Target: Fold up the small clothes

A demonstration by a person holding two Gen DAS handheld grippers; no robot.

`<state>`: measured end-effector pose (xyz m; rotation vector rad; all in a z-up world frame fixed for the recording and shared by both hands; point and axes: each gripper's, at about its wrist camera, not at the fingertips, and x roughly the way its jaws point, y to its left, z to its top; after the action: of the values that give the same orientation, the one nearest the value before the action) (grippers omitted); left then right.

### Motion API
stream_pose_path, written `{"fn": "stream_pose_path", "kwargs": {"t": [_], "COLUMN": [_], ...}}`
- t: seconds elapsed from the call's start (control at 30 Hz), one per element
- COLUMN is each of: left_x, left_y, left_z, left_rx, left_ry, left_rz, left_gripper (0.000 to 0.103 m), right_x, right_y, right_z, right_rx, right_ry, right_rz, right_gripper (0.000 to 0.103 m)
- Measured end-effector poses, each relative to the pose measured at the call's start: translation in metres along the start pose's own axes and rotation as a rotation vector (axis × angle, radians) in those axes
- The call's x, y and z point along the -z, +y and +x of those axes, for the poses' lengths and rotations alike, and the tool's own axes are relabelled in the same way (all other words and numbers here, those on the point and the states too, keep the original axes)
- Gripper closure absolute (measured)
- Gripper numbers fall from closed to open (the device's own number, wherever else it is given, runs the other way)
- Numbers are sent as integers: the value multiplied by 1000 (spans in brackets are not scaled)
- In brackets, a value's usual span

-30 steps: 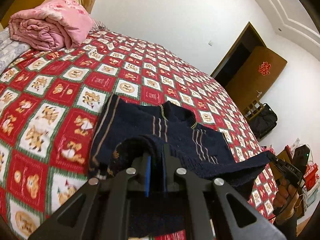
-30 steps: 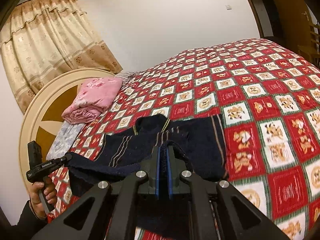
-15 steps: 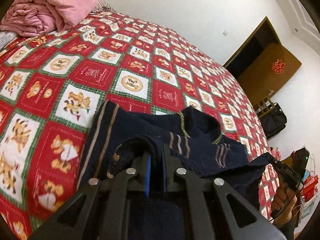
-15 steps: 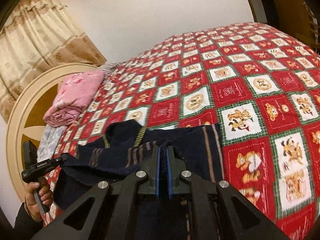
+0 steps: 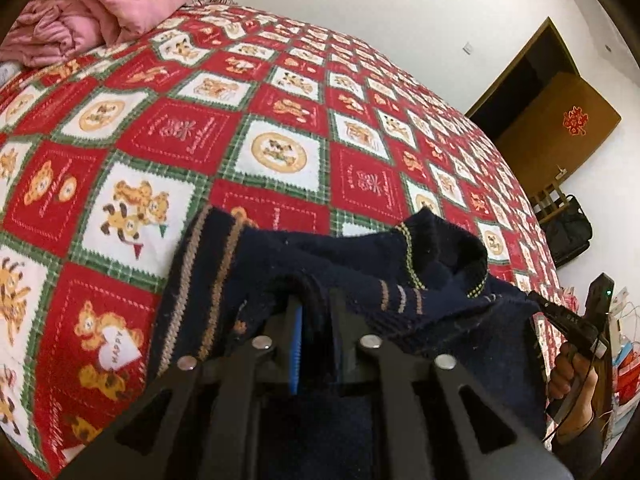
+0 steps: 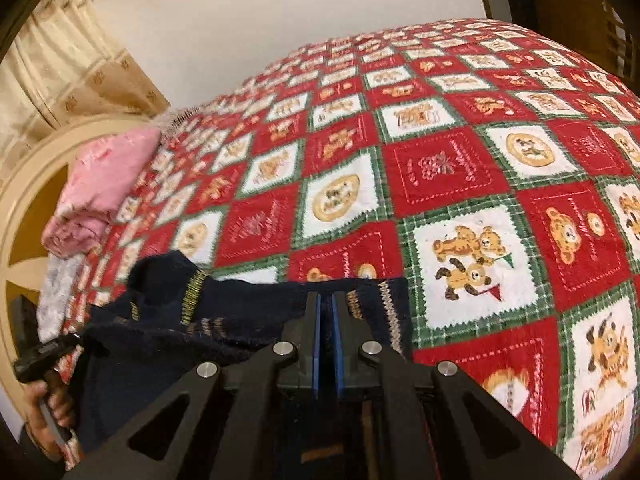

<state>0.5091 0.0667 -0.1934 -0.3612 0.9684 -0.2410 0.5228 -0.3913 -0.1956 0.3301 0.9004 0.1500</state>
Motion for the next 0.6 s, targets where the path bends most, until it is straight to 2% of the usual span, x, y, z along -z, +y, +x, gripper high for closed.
{"fn": "stream_pose_path", "kwargs": {"t": [0.1, 0.17, 0.2, 0.27, 0.3, 0.33, 0.4, 0.5, 0.6], "left_x": [-5, -9, -10, -10, -9, -7, -3, 2, 3], "left_y": [1, 1, 2, 4, 6, 8, 8, 4, -5], "left_z": [-9, -16, -21, -28, -32, -34, -31, -20, -14], "left_rx": [17, -13, -21, -31, -37, -42, -76, -97, -99], "left_ry": [-27, -62, -78, -96, -99, -104, -85, -43, -42], "left_rz": [-24, -20, -21, -25, -23, -19, 10, 44, 61], "left_gripper": [78, 54, 50, 47, 47, 47, 47, 47, 47], "right_x": [-3, -4, -4, -2, -2, 0, 3, 5, 6], "right_y": [-4, -7, -8, -12, -14, -16, -19, -12, 3], "right_z": [-6, -16, -20, -29, -32, -33, -34, -33, -24], "right_rx": [-21, -19, -16, -32, -44, -62, -104, -126, -133], "right_ry": [-38, -64, -73, -88, -84, -73, -57, -65, -31], "right_rz": [18, 24, 24, 29, 34, 41, 50, 25, -20], "right_gripper": [98, 97, 97, 97, 93, 76, 51, 51, 54]}}
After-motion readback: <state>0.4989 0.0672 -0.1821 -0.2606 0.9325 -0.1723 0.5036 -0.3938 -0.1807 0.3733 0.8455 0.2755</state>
